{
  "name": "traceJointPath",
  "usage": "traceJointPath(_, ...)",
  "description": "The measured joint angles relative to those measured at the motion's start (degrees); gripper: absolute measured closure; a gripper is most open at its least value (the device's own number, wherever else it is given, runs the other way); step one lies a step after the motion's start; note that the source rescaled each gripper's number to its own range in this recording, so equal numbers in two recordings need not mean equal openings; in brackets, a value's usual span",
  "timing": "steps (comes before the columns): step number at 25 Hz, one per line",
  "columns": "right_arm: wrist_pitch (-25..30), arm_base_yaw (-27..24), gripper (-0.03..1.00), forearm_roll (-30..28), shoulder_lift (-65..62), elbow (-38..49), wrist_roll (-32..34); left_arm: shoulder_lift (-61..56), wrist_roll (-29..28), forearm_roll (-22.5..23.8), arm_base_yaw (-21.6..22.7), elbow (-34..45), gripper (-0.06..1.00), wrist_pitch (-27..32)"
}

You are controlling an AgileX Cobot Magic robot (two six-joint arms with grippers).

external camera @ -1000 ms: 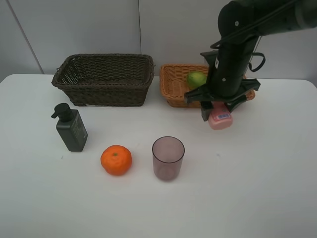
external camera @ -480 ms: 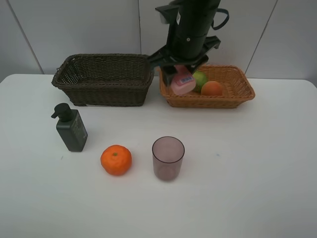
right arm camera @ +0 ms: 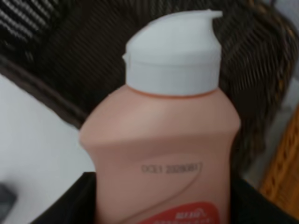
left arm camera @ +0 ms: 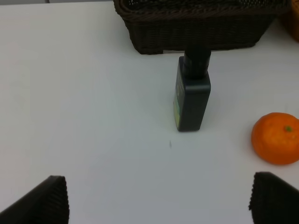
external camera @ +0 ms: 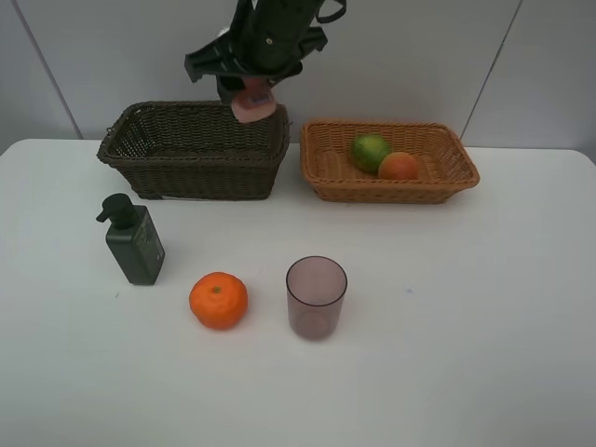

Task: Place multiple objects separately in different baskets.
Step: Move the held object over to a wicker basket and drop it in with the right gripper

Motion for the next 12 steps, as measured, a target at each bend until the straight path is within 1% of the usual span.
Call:
traceJointPath(4,-12.01,0.00,0.97,-0.05,2.38,-0.19,0.00,0.00,0.00,0.00,0.00,0.00,-0.06,0.00)
traceJointPath(6,-16.37,0.00,0.97,-0.30,4.36,-0.19,0.00,0.00,0.00,0.00,0.00,0.00,-0.06,0.00)
traceJointPath(10,-23.47,-0.41,0.97,-0.30,9.01,-0.19,0.00,0.00,0.00,0.00,0.00,0.00,-0.06,0.00)
traceJointPath(12,-25.96,-0.90,0.97,-0.30,10.88,-0.19,0.00,0.00,0.00,0.00,0.00,0.00,-0.06,0.00)
